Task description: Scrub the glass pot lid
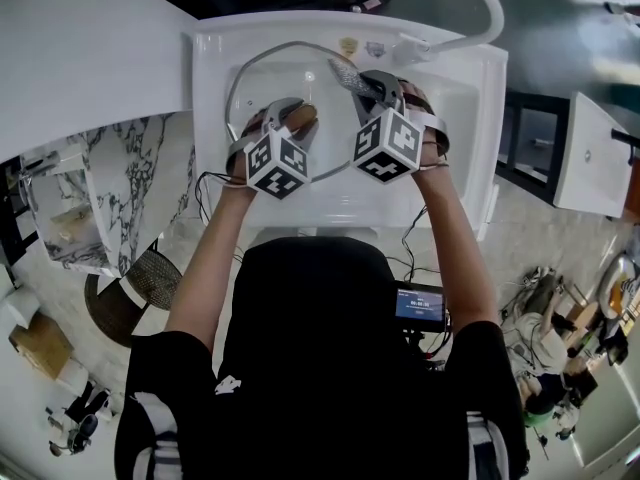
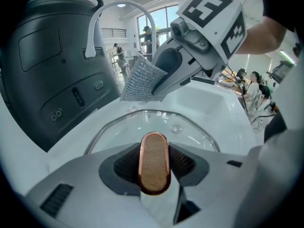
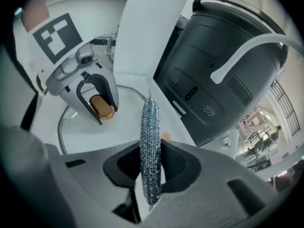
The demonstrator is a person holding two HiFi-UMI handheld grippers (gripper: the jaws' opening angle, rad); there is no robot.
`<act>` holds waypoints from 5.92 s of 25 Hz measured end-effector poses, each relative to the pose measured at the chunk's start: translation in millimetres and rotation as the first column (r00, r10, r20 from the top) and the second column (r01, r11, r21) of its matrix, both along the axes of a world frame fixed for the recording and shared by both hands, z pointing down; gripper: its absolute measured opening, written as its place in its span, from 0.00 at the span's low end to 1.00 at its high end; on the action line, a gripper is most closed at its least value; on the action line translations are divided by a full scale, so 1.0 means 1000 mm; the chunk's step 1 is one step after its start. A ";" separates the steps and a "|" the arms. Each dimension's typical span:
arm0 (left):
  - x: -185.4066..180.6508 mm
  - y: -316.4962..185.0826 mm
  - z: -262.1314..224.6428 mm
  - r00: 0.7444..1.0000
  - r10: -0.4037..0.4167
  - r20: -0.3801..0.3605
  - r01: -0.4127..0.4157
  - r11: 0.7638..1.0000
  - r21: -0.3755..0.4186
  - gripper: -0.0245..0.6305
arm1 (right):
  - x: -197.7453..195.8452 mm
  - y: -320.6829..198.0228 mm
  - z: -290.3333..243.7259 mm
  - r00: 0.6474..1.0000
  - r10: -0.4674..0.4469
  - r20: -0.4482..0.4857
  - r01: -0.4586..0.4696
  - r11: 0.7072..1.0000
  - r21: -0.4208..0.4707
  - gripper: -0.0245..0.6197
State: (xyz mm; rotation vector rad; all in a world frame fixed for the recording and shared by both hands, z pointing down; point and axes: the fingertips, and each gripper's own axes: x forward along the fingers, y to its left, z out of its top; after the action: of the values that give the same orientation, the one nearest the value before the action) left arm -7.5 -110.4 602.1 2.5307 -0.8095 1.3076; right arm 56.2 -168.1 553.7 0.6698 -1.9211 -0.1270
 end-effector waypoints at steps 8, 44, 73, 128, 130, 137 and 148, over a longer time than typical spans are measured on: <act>-0.001 -0.001 0.000 1.000 -0.010 -0.004 0.010 1.000 -0.002 0.29 | -0.007 -0.003 0.016 0.986 -0.112 -0.122 0.111 0.994 -0.012 0.15; -0.001 -0.001 0.001 1.000 -0.014 -0.018 0.014 1.000 0.002 0.29 | -0.012 0.047 0.041 0.957 -0.232 -0.176 0.208 0.967 -0.146 0.15; 0.000 -0.001 0.002 1.000 0.002 -0.009 -0.002 1.000 -0.001 0.29 | -0.012 0.132 0.050 0.958 -0.272 -0.094 0.223 0.907 -0.357 0.15; -0.001 -0.001 0.002 0.999 -0.035 -0.016 0.035 0.999 0.013 0.29 | 0.004 0.052 0.041 0.965 -0.237 -0.110 0.178 0.906 -0.384 0.15; -0.001 -0.001 0.002 0.999 -0.035 -0.017 0.035 0.999 0.013 0.29 | 0.002 0.046 0.041 0.963 -0.238 -0.126 0.180 0.916 -0.358 0.15; 0.000 -0.001 0.002 0.999 -0.035 -0.020 0.036 0.999 0.014 0.29 | -0.004 0.027 0.040 0.963 -0.214 -0.162 0.168 0.952 -0.257 0.15; 0.000 -0.001 0.001 0.999 -0.033 -0.029 0.034 0.999 0.012 0.29 | -0.008 0.018 0.042 0.960 -0.182 -0.211 0.161 0.980 -0.116 0.15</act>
State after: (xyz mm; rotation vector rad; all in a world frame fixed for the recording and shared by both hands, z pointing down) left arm -7.7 -111.5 603.3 2.5284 -0.8533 1.2572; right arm 48.6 -149.9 595.3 0.4041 -1.7553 -0.2064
